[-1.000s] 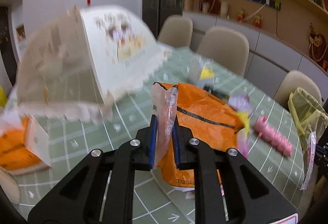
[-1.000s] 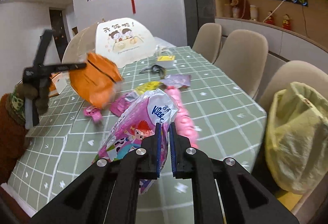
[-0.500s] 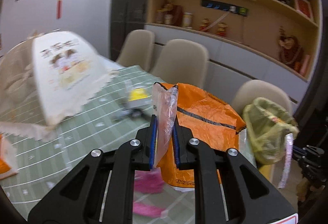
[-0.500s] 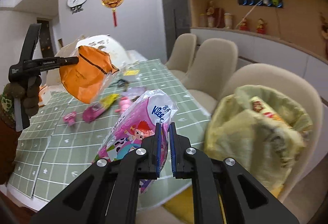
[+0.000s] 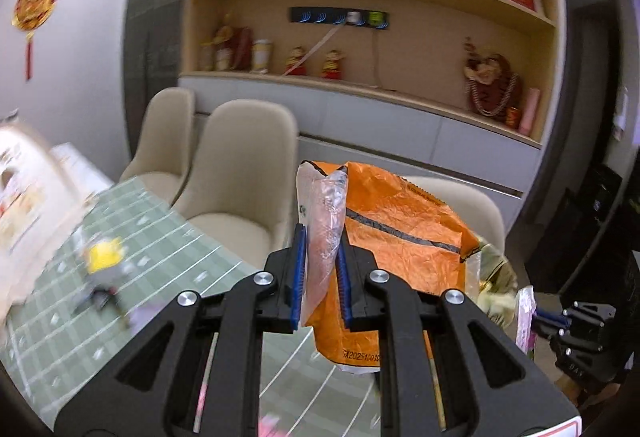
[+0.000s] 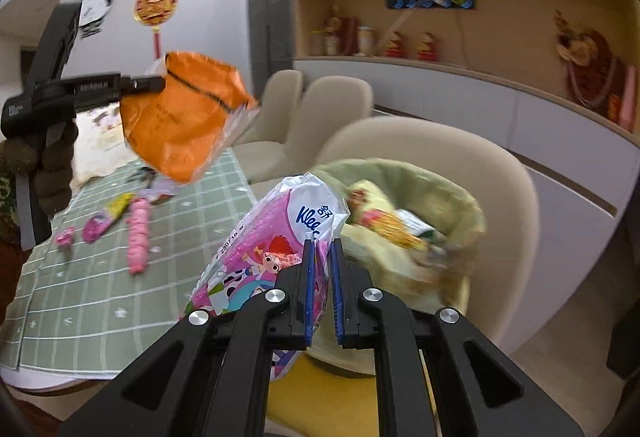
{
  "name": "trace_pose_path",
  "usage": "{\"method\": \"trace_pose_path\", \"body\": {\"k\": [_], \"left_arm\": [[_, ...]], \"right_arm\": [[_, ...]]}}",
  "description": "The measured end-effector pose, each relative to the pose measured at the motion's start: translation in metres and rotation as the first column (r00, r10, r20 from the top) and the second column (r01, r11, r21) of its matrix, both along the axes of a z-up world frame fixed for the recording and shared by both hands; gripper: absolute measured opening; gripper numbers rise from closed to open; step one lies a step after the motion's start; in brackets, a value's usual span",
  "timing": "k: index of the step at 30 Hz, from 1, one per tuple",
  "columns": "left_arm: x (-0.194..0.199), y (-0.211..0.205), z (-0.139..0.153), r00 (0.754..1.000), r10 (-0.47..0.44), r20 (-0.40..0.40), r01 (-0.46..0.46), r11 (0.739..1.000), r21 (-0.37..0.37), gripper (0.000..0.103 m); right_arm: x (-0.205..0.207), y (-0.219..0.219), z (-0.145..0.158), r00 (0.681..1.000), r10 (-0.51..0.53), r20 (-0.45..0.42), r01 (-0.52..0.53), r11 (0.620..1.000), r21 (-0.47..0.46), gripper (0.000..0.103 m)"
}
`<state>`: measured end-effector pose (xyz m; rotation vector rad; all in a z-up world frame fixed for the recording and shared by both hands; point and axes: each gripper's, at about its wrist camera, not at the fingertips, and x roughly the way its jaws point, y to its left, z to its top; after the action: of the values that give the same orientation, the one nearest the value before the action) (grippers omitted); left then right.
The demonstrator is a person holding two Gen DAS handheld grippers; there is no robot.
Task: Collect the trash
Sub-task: 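Carry the orange bag and tissue pack over the bin with both tools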
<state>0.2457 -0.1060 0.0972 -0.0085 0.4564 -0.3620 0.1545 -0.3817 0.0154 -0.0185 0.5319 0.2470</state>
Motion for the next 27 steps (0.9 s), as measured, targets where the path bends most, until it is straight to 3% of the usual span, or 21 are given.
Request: {"method": "trace_pose_path", "body": {"k": [4, 12, 23, 27], "left_arm": [[0.029, -0.054, -0.001, 0.998, -0.056, 0.013, 0.055, 0.997, 0.052, 0.014], [0.070, -0.129, -0.042, 0.990, -0.113, -0.084, 0.119, 0.990, 0.074, 0.015], [0.083, -0.140, -0.070, 0.974, -0.133, -0.182, 0.134, 0.991, -0.011, 0.015], [0.086, -0.132, -0.072, 0.968, -0.142, -0.208, 0.147, 0.989, 0.008, 0.015]], "right_arm": [[0.003, -0.026, -0.016, 0.998, -0.051, -0.046, 0.052, 0.998, 0.029, 0.009], [0.003, -0.061, -0.038, 0.989, -0.113, -0.097, 0.120, 0.991, 0.064, 0.009], [-0.007, -0.053, -0.009, 0.991, -0.125, -0.044, 0.125, 0.992, 0.011, 0.009], [0.004, -0.044, 0.011, 0.990, -0.141, -0.012, 0.141, 0.990, -0.019, 0.009]]}}
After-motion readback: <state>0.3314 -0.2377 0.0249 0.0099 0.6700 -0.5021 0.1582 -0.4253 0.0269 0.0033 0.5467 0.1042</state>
